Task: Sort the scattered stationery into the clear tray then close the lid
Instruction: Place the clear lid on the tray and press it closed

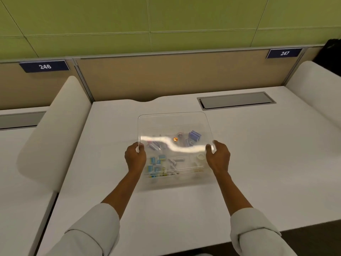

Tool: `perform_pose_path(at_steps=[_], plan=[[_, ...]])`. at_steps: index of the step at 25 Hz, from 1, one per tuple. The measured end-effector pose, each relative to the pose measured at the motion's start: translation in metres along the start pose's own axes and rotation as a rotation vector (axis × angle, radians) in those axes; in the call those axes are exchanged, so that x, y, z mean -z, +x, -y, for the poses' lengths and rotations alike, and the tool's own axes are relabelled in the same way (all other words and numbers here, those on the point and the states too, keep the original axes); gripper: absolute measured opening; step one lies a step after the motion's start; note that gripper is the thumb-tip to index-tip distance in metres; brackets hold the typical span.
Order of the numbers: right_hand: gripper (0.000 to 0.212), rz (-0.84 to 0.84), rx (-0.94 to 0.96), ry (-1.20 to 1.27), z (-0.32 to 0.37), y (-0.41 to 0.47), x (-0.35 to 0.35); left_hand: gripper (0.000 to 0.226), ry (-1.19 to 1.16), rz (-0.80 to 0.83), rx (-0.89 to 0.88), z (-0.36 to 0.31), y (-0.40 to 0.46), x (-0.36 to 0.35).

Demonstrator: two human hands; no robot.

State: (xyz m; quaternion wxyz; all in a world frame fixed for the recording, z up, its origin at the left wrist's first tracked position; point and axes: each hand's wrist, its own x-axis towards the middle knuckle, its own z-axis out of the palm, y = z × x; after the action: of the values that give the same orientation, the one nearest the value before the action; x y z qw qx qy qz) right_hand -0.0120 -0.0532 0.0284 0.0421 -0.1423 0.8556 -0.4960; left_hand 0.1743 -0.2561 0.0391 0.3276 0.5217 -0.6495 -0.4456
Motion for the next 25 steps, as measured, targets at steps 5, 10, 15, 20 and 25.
perform_pose_path(at_steps=[5, 10, 15, 20, 25], plan=[[0.049, 0.066, -0.081, -0.012, -0.017, 0.001, -0.005, 0.036, 0.024, 0.022, 0.004, 0.009, -0.004, -0.008], [0.051, 0.055, -0.111, -0.008, -0.02, 0.0, -0.01, 0.04, 0.056, 0.052, 0.078, 0.015, -0.002, -0.013], [0.047, 0.032, -0.076, -0.072, -0.026, -0.005, -0.008, 0.031, 0.139, 0.063, 0.008, 0.019, -0.007, -0.018], [0.058, 0.08, -0.007, -0.217, -0.031, -0.007, -0.008, 0.043, 0.367, 0.112, -0.07, 0.027, -0.009, -0.018], [0.071, 0.152, 0.085, -0.35, -0.016, 0.016, -0.009, 0.073, 0.573, 0.105, -0.236, 0.016, 0.013, -0.019]])
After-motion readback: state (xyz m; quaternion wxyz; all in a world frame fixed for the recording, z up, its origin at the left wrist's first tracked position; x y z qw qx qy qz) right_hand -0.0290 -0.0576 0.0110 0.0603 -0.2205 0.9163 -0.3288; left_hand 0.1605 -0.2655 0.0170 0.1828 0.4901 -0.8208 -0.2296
